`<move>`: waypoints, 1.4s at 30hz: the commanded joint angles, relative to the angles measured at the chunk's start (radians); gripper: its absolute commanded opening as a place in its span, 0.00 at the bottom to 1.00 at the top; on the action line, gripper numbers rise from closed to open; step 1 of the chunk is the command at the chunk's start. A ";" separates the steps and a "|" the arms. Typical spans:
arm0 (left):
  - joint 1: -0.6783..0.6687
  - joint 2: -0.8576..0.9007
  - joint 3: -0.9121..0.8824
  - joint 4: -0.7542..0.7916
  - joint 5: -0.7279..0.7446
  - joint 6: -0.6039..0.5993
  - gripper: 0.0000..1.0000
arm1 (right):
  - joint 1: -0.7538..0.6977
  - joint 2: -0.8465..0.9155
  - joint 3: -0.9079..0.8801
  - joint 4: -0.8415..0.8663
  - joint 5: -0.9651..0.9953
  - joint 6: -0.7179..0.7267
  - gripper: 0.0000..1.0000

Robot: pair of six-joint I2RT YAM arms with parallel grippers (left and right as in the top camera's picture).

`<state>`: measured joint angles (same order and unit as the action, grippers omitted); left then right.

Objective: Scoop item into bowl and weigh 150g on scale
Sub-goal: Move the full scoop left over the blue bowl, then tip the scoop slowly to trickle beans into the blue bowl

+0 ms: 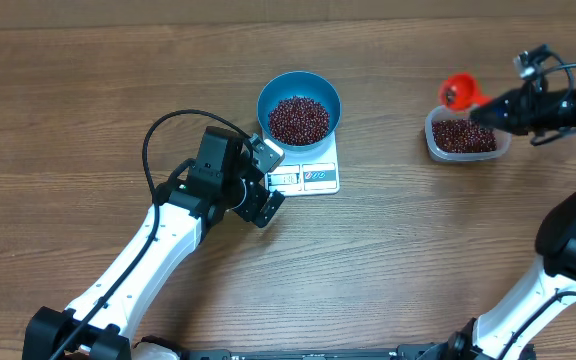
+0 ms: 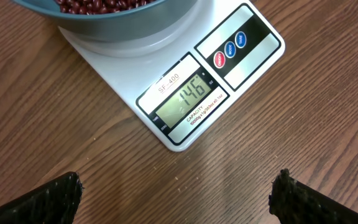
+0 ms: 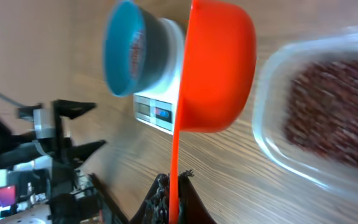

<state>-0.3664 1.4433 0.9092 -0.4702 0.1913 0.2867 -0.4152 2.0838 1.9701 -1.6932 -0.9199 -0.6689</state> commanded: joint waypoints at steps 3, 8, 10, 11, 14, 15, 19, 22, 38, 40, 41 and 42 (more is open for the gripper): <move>0.000 0.008 -0.005 0.003 0.011 -0.006 1.00 | 0.149 -0.037 0.029 0.072 -0.113 0.064 0.04; 0.000 0.008 -0.005 0.003 0.011 -0.006 1.00 | 0.302 -0.037 0.029 0.242 -0.029 0.280 0.04; 0.000 0.008 -0.005 0.003 0.011 -0.006 1.00 | 0.348 -0.038 0.029 0.280 0.012 0.331 0.04; 0.000 0.008 -0.005 0.003 0.011 -0.006 1.00 | 0.369 -0.038 0.029 0.294 0.028 0.348 0.04; 0.000 0.008 -0.005 0.003 0.011 -0.006 1.00 | 0.435 -0.038 0.029 0.339 0.108 0.418 0.04; 0.000 0.008 -0.005 0.003 0.011 -0.006 1.00 | 0.451 -0.038 0.029 0.349 0.135 0.436 0.04; 0.000 0.008 -0.005 0.003 0.011 -0.006 1.00 | 0.528 -0.039 0.029 0.396 0.241 0.495 0.04; 0.000 0.008 -0.005 0.003 0.011 -0.006 0.99 | 0.586 -0.042 0.036 0.427 0.330 0.540 0.04; 0.000 0.008 -0.005 0.003 0.011 -0.006 1.00 | 0.869 -0.042 0.125 0.425 0.906 0.592 0.04; 0.000 0.008 -0.005 0.003 0.011 -0.006 1.00 | 0.889 -0.042 0.125 0.425 0.950 0.595 0.04; 0.000 0.008 -0.005 0.003 0.011 -0.006 1.00 | 0.912 -0.042 0.125 0.425 0.992 0.595 0.04; 0.000 0.008 -0.005 0.003 0.011 -0.006 1.00 | 0.919 -0.042 0.125 0.425 1.001 0.595 0.04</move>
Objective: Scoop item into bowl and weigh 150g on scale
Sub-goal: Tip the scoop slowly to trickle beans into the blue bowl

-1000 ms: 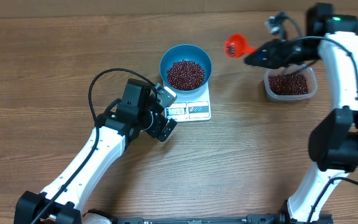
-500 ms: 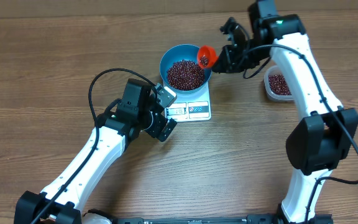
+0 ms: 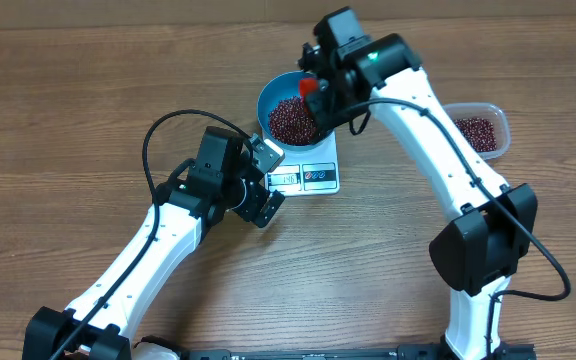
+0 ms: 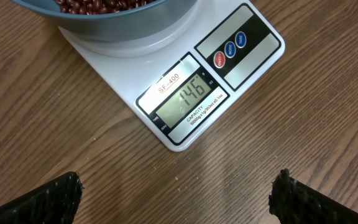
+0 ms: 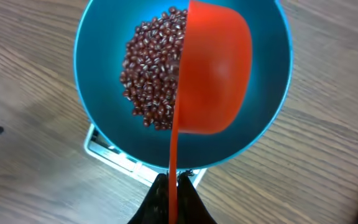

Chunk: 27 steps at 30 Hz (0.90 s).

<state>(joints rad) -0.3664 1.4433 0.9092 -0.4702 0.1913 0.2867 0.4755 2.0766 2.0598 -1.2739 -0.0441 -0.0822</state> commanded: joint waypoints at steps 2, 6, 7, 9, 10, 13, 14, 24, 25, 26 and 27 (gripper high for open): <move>0.000 0.008 -0.005 0.004 0.011 -0.006 1.00 | 0.034 -0.034 0.035 0.006 0.130 0.008 0.04; 0.000 0.008 -0.005 0.003 0.011 -0.006 1.00 | 0.036 -0.034 0.035 0.005 0.130 0.008 0.04; 0.000 0.008 -0.005 0.003 0.011 -0.006 1.00 | 0.036 -0.034 0.035 0.005 0.129 0.008 0.04; 0.000 0.008 -0.005 0.003 0.011 -0.006 1.00 | 0.036 -0.034 0.035 0.005 0.129 0.008 0.04; 0.000 0.008 -0.005 0.003 0.011 -0.006 1.00 | 0.036 -0.034 0.035 0.005 0.129 0.008 0.04; 0.000 0.008 -0.005 0.003 0.011 -0.006 1.00 | 0.036 -0.034 0.035 0.002 0.129 0.008 0.04; 0.000 0.008 -0.005 0.003 0.011 -0.006 1.00 | 0.036 -0.034 0.035 0.001 0.129 0.008 0.04; 0.000 0.008 -0.005 0.003 0.011 -0.006 1.00 | 0.036 -0.035 0.035 -0.010 0.129 0.008 0.04; 0.000 0.008 -0.005 0.004 0.011 -0.006 1.00 | 0.036 -0.035 0.035 -0.010 0.129 0.008 0.04; 0.000 0.008 -0.005 0.003 0.011 -0.006 1.00 | 0.036 -0.035 0.035 -0.010 0.129 0.008 0.04; 0.000 0.008 -0.005 0.003 0.011 -0.006 1.00 | 0.036 -0.035 0.035 -0.010 0.129 0.008 0.04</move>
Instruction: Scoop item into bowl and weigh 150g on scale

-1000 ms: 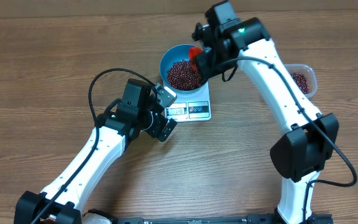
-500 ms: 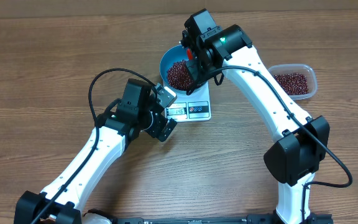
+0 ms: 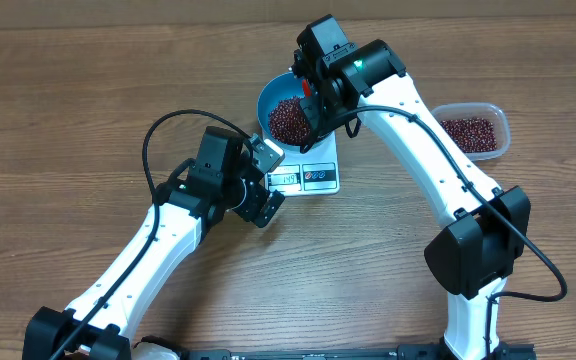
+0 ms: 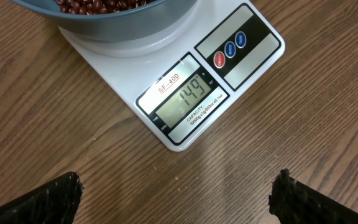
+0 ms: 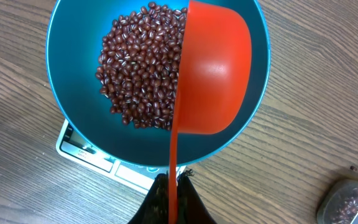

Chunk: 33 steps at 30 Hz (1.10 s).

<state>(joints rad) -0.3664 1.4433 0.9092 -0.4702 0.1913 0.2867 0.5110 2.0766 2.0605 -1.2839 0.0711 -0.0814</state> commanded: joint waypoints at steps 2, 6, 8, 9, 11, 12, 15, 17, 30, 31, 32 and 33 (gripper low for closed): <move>0.000 0.008 -0.005 0.003 0.011 -0.006 1.00 | 0.000 -0.035 0.035 0.000 0.014 0.007 0.04; 0.000 0.008 -0.005 0.003 0.011 -0.006 1.00 | 0.000 -0.035 0.035 0.000 0.014 0.006 0.04; 0.000 0.008 -0.005 0.003 0.011 -0.006 1.00 | 0.000 -0.035 0.035 0.001 0.016 0.003 0.04; 0.000 0.008 -0.005 0.003 0.011 -0.006 1.00 | 0.000 -0.035 0.035 0.002 0.018 0.003 0.04; 0.000 0.008 -0.005 0.003 0.011 -0.006 1.00 | 0.000 -0.035 0.035 0.003 0.019 0.002 0.04; 0.000 0.008 -0.005 0.003 0.011 -0.006 0.99 | 0.000 -0.035 0.035 0.005 0.023 0.002 0.04; 0.000 0.008 -0.005 0.003 0.011 -0.006 1.00 | 0.000 -0.035 0.035 0.007 0.042 0.003 0.04; 0.000 0.008 -0.005 0.003 0.011 -0.006 1.00 | 0.000 -0.035 0.035 0.008 0.048 0.003 0.04; 0.000 0.008 -0.005 0.003 0.011 -0.006 1.00 | 0.041 -0.035 0.035 0.011 0.095 -0.034 0.04; 0.000 0.008 -0.005 0.003 0.011 -0.006 1.00 | 0.040 -0.035 0.035 0.012 0.093 -0.030 0.04; 0.000 0.008 -0.005 0.003 0.011 -0.006 0.99 | 0.040 -0.035 0.035 0.011 0.091 -0.027 0.04; 0.000 0.008 -0.005 0.003 0.011 -0.006 1.00 | 0.040 -0.035 0.035 0.011 0.088 -0.027 0.04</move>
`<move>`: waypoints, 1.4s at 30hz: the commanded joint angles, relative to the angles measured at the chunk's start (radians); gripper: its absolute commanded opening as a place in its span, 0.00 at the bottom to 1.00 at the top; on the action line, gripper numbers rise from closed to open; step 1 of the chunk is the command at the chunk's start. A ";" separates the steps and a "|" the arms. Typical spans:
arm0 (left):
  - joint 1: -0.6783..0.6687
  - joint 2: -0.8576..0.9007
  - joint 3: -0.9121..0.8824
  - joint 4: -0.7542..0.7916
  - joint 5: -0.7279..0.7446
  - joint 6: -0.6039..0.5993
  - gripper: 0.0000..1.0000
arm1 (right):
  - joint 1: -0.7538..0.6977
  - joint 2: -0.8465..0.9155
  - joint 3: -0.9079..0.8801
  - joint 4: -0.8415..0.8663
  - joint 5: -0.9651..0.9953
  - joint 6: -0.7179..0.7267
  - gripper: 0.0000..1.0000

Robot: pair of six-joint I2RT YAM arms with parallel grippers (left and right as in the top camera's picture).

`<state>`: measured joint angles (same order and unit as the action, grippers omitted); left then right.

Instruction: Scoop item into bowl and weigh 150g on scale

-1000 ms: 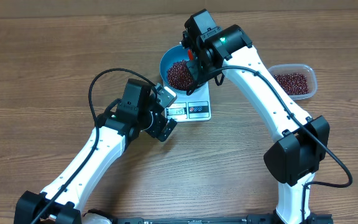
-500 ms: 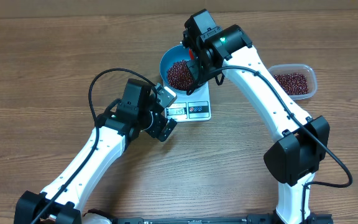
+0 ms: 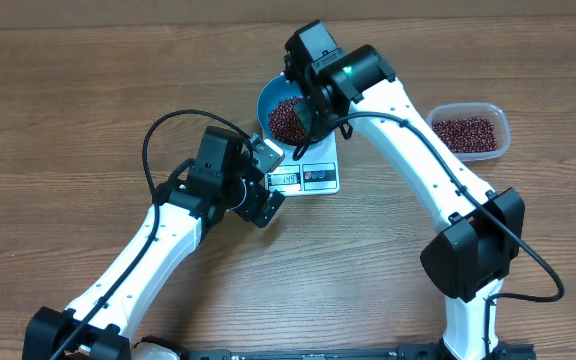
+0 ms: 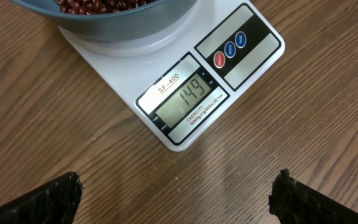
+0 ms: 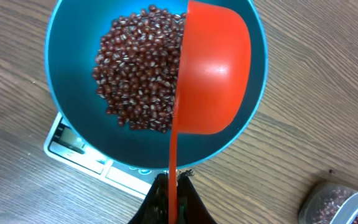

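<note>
A blue bowl (image 5: 67, 37) of dark red beans (image 5: 135, 68) stands on the white scale (image 4: 185, 99), whose display reads 149. My right gripper (image 5: 173, 180) is shut on the thin handle of an orange-red scoop (image 5: 213, 74). The scoop is held over the right half of the bowl, tipped on its side, so its inside is hidden. In the overhead view the right arm covers much of the bowl (image 3: 273, 105). My left gripper (image 4: 178, 186) stands open over bare wood just in front of the scale, with nothing between its fingers.
A clear plastic tub (image 3: 468, 132) of the same beans sits on the table to the right of the scale; its corner (image 5: 347, 208) shows in the right wrist view. The left arm's black cable (image 3: 163, 135) loops over the table to the left of the scale.
The right gripper has shifted slightly over the bowl with the scoop still tipped there. The display still reads 149. The left arm has not moved.
The scoop was held by the tub at the right while the scale read 146. Then it was tipped over the bowl with the reading still 146. After that the display showed 149, and it shows 149 now. The left gripper stayed open by the scale throughout.
</note>
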<state>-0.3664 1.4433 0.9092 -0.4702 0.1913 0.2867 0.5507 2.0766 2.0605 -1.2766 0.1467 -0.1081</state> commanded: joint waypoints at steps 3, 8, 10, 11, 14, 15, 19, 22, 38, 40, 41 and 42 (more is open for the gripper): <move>0.000 0.008 -0.005 0.003 0.011 -0.006 1.00 | 0.000 -0.035 0.035 0.004 0.006 0.000 0.04; 0.000 0.008 -0.005 0.003 0.011 -0.006 1.00 | 0.000 -0.035 0.035 0.005 0.006 0.000 0.04; 0.000 0.008 -0.005 0.003 0.011 -0.006 1.00 | 0.000 -0.035 0.035 0.005 0.006 0.000 0.04; 0.000 0.008 -0.005 0.003 0.011 -0.006 1.00 | 0.000 -0.035 0.035 0.005 0.006 0.000 0.04; 0.000 0.008 -0.005 0.003 0.011 -0.006 0.99 | 0.000 -0.035 0.035 0.005 0.006 0.000 0.04; 0.000 0.008 -0.005 0.003 0.011 -0.006 0.99 | 0.000 -0.035 0.035 0.005 0.006 0.000 0.04; 0.000 0.008 -0.005 0.003 0.011 -0.006 1.00 | 0.000 -0.035 0.035 0.005 0.006 0.000 0.04; 0.000 0.008 -0.005 0.003 0.011 -0.006 0.99 | 0.000 -0.035 0.035 0.005 0.006 0.000 0.04; 0.000 0.008 -0.005 0.003 0.011 -0.006 0.99 | -0.006 -0.035 0.035 0.005 -0.039 -0.001 0.04; 0.000 0.008 -0.005 0.003 0.011 -0.006 1.00 | -0.018 -0.036 0.035 0.006 -0.075 -0.002 0.04; 0.000 0.008 -0.005 0.003 0.011 -0.006 1.00 | -0.026 -0.037 0.035 0.006 -0.093 -0.002 0.04; 0.000 0.008 -0.005 0.003 0.011 -0.006 0.99 | -0.035 -0.040 0.035 0.005 -0.117 -0.005 0.04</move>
<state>-0.3664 1.4433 0.9092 -0.4702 0.1913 0.2867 0.5453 2.0766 2.0605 -1.2755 0.1001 -0.1089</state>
